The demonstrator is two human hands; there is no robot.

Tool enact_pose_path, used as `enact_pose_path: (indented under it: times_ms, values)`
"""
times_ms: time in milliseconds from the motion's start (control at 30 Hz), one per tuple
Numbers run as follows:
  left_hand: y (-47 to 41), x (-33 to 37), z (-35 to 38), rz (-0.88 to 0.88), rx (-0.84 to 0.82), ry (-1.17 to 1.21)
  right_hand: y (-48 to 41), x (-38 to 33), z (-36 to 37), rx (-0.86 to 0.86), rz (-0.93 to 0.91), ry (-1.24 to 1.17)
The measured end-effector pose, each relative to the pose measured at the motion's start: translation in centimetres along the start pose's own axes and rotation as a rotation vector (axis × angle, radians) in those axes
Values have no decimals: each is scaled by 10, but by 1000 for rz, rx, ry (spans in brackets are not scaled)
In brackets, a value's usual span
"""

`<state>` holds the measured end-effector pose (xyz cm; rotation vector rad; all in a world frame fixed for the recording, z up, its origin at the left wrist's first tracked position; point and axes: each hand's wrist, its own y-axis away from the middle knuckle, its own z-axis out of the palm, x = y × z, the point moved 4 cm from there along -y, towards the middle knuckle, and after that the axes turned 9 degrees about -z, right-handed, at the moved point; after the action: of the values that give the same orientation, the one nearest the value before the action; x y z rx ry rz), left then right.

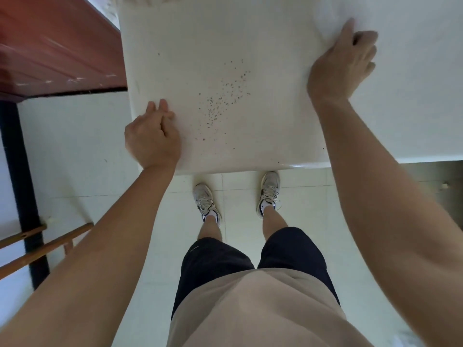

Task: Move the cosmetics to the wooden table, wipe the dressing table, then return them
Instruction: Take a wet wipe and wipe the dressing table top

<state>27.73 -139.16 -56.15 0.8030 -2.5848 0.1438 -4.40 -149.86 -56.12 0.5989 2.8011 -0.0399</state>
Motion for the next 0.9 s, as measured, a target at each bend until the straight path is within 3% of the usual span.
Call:
enact_pose_path:
  times_ms: [233,300,367,467,567,667,767,833,900]
  values:
    - [-18,-15,-6,-43,-60,297,77,-116,36,-222,-472,-156]
    - [-25,-18,-12,-84,-94,415,78,-114,26,-188,-481,-306]
    - [-32,-22,-20,-102,-62,476,68,-92,13,-65,-378,-368]
    - [-40,-27,-29,-116,1,501,56,-48,-3,64,-173,-305]
    - [-41,-31,-31,-162,-26,492,67,-28,-2,4,-90,-121]
    - [-40,-37,-28,-205,-87,487,102,-60,17,-127,-216,22]
    - [-38,-42,-27,-243,-91,462,141,-121,39,-234,-389,7]
    - [-38,-46,-28,-269,-77,439,160,-158,48,-310,-511,-42]
    - [-40,-49,-29,-288,-68,418,163,-180,50,-416,-578,-238]
